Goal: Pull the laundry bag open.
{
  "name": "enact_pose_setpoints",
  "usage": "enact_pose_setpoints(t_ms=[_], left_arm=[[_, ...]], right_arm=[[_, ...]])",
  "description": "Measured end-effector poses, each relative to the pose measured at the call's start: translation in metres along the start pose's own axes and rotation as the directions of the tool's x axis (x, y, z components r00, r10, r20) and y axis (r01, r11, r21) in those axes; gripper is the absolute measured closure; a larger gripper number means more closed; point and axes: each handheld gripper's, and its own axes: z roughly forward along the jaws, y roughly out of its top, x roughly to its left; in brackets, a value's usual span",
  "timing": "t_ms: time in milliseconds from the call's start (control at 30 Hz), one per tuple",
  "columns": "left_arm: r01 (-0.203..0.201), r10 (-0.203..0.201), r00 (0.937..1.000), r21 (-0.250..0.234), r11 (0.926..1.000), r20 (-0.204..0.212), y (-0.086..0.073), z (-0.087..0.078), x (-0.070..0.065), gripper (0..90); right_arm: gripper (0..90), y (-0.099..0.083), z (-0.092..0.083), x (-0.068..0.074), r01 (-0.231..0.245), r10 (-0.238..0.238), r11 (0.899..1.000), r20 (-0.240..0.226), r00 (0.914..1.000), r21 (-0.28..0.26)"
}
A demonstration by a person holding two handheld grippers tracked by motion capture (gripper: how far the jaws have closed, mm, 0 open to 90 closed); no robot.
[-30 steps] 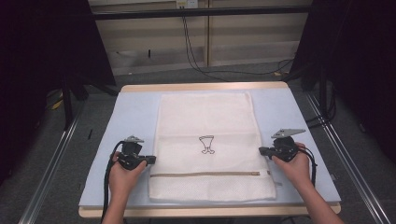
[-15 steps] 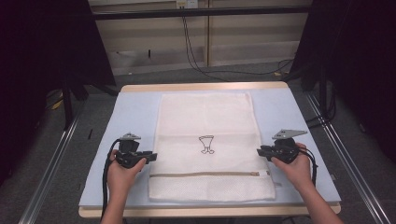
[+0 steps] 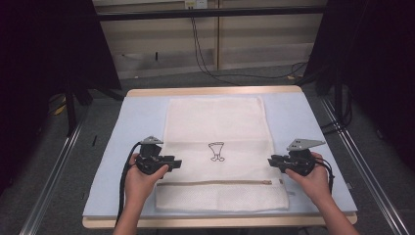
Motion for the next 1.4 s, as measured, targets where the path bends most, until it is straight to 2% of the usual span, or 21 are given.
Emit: enact_pose_setpoints(t_ms=[133, 333, 400, 567, 633, 700, 933, 967, 1067, 1233, 1267, 1300, 1333, 1400], left_arm=[[-0.007, 0.007, 0.9999, -0.003, 1.0, 0.01, 0.007, 0.006, -0.013, 60.8], [-0.041, 0.04, 0.9974, 0.015, 0.999, 0.059, 0.016, 0.019, -0.032, 62.2], [-0.059, 0.057, 0.9957, 0.023, 0.998, 0.073, 0.019, 0.025, -0.041, 62.1], [-0.076, 0.072, 0.9925, 0.039, 0.9963, 0.099, 0.023, 0.036, -0.051, 61.9], [-0.089, 0.083, 0.9893, 0.047, 0.9949, 0.12, 0.025, 0.041, -0.055, 62.0], [-0.081, 0.073, 0.9867, 0.045, 0.9957, 0.145, 0.026, 0.046, -0.06, 62.3], [-0.123, 0.11, 0.9766, 0.064, 0.9903, 0.185, 0.03, 0.06, -0.075, 62.3], [-0.122, 0.107, 0.9755, 0.064, 0.9905, 0.192, 0.031, 0.061, -0.077, 61.8], [-0.121, 0.102, 0.9701, 0.071, 0.9901, 0.22, 0.033, 0.067, -0.083, 61.1], [-0.131, 0.105, 0.9659, 0.097, 0.9866, 0.237, 0.036, 0.077, -0.095, 60.9], [-0.142, 0.112, 0.9647, 0.109, 0.9839, 0.238, 0.036, 0.078, -0.097, 60.6], [-0.136, 0.108, 0.9675, 0.112, 0.9843, 0.229, 0.037, 0.08, -0.1, 59.3], [-0.15, 0.119, 0.9652, 0.117, 0.9817, 0.233, 0.037, 0.082, -0.101, 59.1], [-0.143, 0.11, 0.9618, 0.118, 0.9826, 0.251, 0.038, 0.086, -0.107, 59.8]], right_arm=[[81.5, -0.002, -0.004, 0.002, 0.005, -0.005, 1.0, -0.013, 0.9999, -0.009], [89.9, -0.007, -0.012, 0.006, 0.023, -0.024, 1.0, -0.035, 0.9991, -0.015], [90.0, -0.009, -0.015, 0.008, 0.028, -0.028, 0.999, -0.038, 0.9989, -0.017], [90.0, -0.013, -0.019, 0.009, 0.02, -0.021, 1.0, -0.045, 0.9987, -0.016], [90.0, -0.015, -0.02, 0.01, 0.021, -0.022, 1.0, -0.043, 0.9988, -0.012], [90.0, -0.017, -0.021, 0.01, 0.023, -0.023, 1.0, -0.039, 0.9989, -0.004], [90.0, -0.025, -0.021, 0.016, 0.041, -0.039, 0.999, -0.053, 0.9978, 0.036], [90.0, -0.027, -0.021, 0.017, 0.05, -0.047, 0.997, -0.056, 0.9973, 0.05], [90.0, -0.032, -0.022, 0.019, 0.051, -0.048, 0.998, -0.065, 0.9967, 0.047], [90.0, -0.037, -0.025, 0.021, 0.046, -0.043, 0.998, -0.063, 0.9971, 0.042], [90.0, -0.037, -0.024, 0.021, 0.049, -0.046, 0.998, -0.064, 0.9969, 0.044], [90.0, -0.037, -0.024, 0.021, 0.052, -0.049, 0.998, -0.066, 0.9966, 0.044], [90.0, -0.036, -0.023, 0.022, 0.051, -0.049, 0.998, -0.064, 0.9967, 0.044], [90.0, -0.035, -0.023, 0.023, 0.065, -0.062, 0.997, -0.061, 0.9962, 0.045]])
